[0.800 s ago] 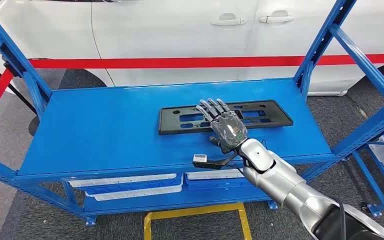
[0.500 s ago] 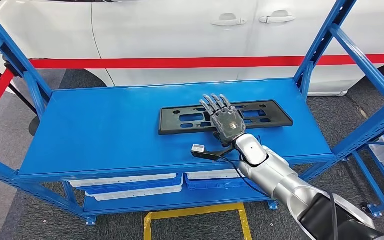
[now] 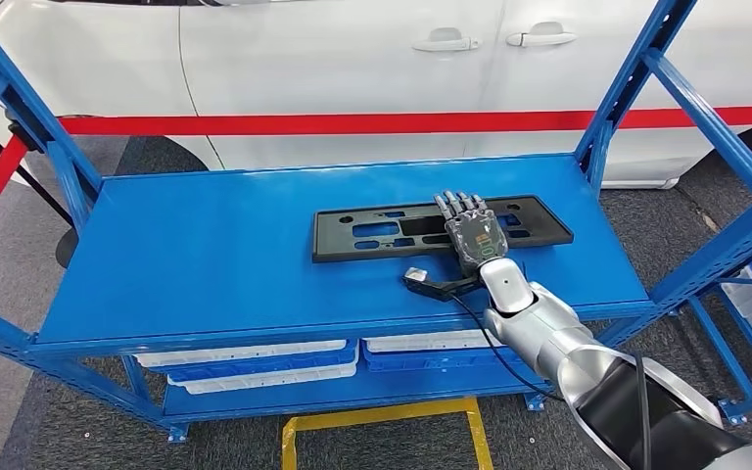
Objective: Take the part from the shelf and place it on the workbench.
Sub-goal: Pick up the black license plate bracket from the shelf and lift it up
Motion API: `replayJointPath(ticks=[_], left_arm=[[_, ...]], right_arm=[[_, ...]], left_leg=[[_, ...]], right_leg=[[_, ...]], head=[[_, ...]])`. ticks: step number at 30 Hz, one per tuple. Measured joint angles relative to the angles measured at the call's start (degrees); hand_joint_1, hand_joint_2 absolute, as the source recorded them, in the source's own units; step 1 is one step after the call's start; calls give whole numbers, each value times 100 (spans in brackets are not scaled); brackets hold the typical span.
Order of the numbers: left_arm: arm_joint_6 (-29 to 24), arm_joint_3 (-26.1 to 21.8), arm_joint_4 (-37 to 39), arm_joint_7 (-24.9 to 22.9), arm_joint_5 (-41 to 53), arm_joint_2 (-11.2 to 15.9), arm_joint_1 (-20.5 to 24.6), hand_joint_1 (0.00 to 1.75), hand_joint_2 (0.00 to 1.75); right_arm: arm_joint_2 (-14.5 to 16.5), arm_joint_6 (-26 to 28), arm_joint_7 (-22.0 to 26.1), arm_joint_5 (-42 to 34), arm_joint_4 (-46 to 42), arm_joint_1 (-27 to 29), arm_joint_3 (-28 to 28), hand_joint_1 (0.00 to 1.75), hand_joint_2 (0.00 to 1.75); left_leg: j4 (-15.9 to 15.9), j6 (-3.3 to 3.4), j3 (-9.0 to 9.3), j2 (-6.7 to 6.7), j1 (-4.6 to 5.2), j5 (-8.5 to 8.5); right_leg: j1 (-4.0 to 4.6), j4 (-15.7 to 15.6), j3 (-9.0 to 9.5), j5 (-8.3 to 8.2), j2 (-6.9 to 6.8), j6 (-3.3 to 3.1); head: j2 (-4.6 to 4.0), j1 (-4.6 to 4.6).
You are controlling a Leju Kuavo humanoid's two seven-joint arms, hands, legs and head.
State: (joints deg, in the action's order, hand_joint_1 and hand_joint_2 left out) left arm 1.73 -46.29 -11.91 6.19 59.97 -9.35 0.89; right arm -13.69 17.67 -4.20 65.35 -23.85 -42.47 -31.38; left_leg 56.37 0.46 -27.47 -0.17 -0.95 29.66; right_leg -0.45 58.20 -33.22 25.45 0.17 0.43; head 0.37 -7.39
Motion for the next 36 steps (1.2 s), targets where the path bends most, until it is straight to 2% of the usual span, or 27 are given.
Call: replayJointPath(ticks=[1, 5, 14, 16, 18, 20, 25, 28, 33, 36], left_arm=[[0, 0, 0, -2, -2, 0, 1, 0, 0], [13, 0, 0, -2, -8, 0, 0, 0, 175], [155, -2, 0, 172, -54, 0, -1, 0, 175], [157, -2, 0, 173, -60, 1, -2, 0, 87], [158, -2, 0, 180, -63, 2, -3, 0, 87], [163, -2, 0, 196, -64, 2, -2, 0, 175], [140, -8, 0, 227, -99, 2, -2, 0, 175], [-52, -28, 0, 151, -125, -24, -2, 0, 175], [-255, -41, 0, 162, -122, -161, -15, 0, 175], [-273, -44, 0, 131, -123, -207, -27, 0, 175]], right_arm=[[-1, -2, 14, -14, 34, 0, 15, 175, 175], [-2, 14, 81, -35, 121, 10, 62, 175, 175], [-1, 36, 354, -50, 149, 18, 196, 175, 175], [-1, 36, 356, -50, 149, 18, 202, 175, 175], [-1, 38, 367, -50, 149, 19, 205, 175, 175], [-1, 40, 395, -50, 149, 20, 209, 175, 175], [-1, 50, 500, -61, 149, 27, 232, 175, 175], [-23, 137, 652, -147, 138, 69, 272, 175, 175], [-280, 655, 1298, -531, -177, 421, 425, 175, 175], [-468, 815, 1721, -917, -862, 788, 620, 175, 175]], left_leg=[[0, 0, 0, 0, 0, 0], [2, 0, 0, 0, 1, 0], [2, 0, 4, 0, 0, 0], [2, 0, 4, -1, -1, 0], [2, 0, 3, -1, -1, 0], [2, 0, 1, 0, 0, 0], [2, 0, 1, 0, 0, 0], [3, 0, 15, 0, 0, 0], [6, 1, 12, -12, 0, 1], [23, 21, -22, -7, 8, 15]], right_leg=[[0, 0, 2, 0, 0, 0], [-1, 0, 7, -1, 0, 0], [0, 1, 5, 0, 0, 0], [1, 1, 5, 1, 0, 1], [1, 1, 5, 1, 0, 1], [0, 1, 5, 1, 0, 1], [0, 0, 4, 1, 0, 1], [1, 0, 3, 1, 0, 1], [-1, -1, 5, 2, -16, 2], [-25, -6, 0, -1, -11, 8]], head=[[0, 0], [0, 0], [0, 1], [0, 1], [0, 1], [0, 1], [0, 1], [0, 0], [0, -1], [0, -1]])
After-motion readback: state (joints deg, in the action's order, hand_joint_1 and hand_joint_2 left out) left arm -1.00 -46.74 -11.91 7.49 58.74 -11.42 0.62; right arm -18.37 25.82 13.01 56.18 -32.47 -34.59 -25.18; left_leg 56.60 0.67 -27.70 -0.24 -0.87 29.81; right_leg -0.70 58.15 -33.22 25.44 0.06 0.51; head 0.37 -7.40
